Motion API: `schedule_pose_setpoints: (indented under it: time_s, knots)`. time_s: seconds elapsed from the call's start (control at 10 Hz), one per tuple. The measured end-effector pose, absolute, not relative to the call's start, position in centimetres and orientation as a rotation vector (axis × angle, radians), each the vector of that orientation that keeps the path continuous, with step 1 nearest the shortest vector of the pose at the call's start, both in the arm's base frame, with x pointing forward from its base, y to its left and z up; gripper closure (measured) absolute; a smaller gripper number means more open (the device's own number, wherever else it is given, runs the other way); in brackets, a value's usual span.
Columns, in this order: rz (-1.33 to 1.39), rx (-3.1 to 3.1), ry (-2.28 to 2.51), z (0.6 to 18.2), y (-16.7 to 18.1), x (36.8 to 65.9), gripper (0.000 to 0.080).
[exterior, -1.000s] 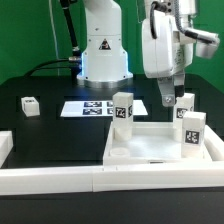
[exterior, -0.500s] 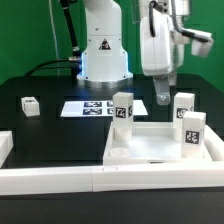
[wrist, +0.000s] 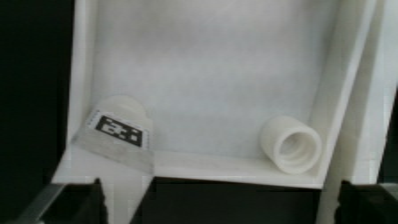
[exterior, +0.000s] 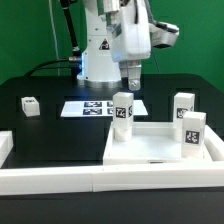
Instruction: Assemble square table
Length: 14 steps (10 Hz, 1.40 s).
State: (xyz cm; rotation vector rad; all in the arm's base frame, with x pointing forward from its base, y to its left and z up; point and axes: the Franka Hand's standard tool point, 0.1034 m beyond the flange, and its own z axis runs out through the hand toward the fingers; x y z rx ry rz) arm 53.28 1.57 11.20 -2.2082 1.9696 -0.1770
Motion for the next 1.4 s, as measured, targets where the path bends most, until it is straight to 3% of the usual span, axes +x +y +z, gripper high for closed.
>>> schedule_pose_setpoints:
  time_s: [0.3,0.6,0.8,1.4]
  knots:
    - [-0.217,-2.475,1.659,11.0,1.1,53.0,0.0151]
    - [-0.253,-2.844,1.105,9.5,-4.0,47.8,0.0151]
    - [-0.252,-2.940,0.897,9.3,-7.0,46.0,0.0151]
    - [-0.269,-3.114,0.250,9.3,-8.2,45.6,0.0151]
